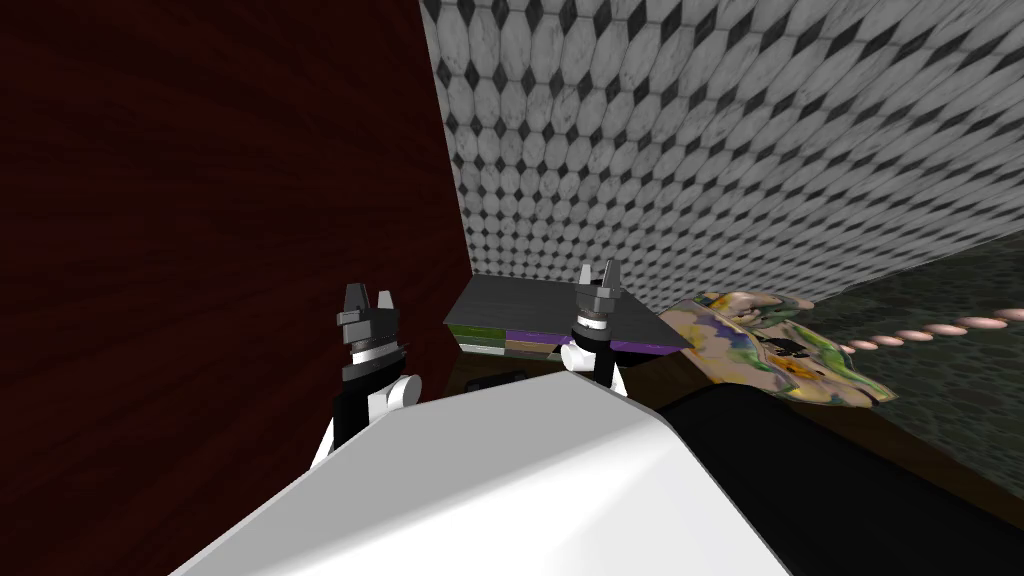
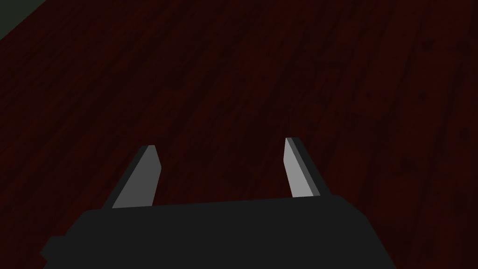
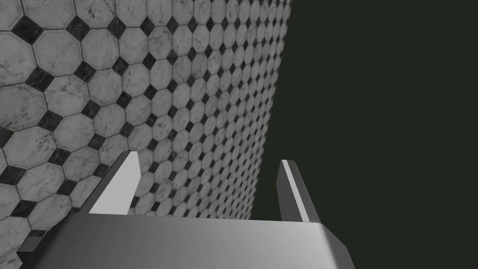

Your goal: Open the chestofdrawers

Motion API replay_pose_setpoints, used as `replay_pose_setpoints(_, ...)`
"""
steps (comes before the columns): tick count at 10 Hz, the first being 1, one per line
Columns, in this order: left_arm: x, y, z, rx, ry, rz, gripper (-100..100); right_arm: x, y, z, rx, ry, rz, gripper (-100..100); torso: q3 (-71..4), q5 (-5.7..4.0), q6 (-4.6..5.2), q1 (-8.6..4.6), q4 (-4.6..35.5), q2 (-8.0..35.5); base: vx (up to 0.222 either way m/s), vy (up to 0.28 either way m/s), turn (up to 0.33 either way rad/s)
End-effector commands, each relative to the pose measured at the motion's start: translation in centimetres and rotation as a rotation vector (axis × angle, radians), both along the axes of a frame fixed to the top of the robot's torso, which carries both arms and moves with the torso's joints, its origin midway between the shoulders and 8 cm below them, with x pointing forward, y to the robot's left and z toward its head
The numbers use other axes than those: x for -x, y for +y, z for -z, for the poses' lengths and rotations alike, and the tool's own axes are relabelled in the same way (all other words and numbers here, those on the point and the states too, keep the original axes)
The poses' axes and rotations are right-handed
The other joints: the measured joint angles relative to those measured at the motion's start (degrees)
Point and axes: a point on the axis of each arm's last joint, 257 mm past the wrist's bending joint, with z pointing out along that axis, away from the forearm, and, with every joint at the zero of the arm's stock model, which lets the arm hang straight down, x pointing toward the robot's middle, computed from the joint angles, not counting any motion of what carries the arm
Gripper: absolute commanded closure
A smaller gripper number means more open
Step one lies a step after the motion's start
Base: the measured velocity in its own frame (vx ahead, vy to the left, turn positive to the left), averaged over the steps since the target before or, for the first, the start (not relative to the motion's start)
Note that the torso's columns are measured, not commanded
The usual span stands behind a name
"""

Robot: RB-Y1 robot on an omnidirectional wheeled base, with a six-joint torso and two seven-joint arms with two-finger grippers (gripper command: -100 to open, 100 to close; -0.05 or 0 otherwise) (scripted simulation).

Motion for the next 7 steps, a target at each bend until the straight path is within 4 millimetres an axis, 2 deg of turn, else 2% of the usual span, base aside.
replay_pose_setpoints(1, 0.00, 0.00, 0.00, 0.000, 0.000, 0.000, 0, 0.00, 0.00, 0.00, 0.000, 0.000, 0.000, 0, -4.7, 0.00, 0.00, 0.00, 2.3, 2.3, 0.000, 0.000, 0.000)
replay_pose_setpoints(7, 0.01, 0.00, -0.01, 0.000, 0.000, 0.000, 0, 0.01, 0.00, -0.01, 0.000, 0.000, 0.000, 0, -53.8, 0.00, 0.00, 0.00, 26.9, 26.9, 0.000, 0.000, 0.000)
